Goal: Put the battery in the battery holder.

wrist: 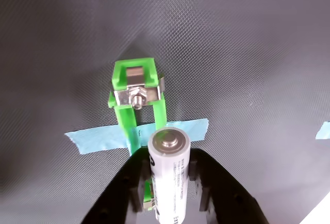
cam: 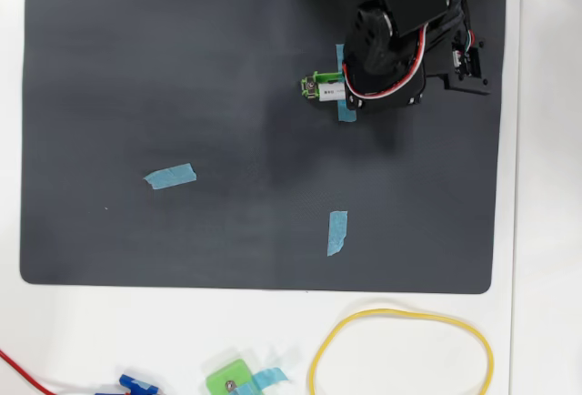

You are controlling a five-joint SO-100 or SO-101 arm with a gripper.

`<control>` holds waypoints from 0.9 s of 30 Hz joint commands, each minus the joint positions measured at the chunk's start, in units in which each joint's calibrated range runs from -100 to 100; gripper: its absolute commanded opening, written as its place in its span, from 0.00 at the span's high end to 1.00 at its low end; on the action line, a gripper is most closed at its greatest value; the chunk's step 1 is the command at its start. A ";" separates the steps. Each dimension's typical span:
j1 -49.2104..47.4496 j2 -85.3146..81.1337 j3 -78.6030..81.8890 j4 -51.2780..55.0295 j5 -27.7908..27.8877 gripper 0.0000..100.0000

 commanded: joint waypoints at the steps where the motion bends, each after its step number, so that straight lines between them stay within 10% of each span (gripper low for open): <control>1: 0.31 -1.96 -0.19 1.00 0.24 1.00; 27: -2.08 -1.96 -0.11 1.00 0.24 1.00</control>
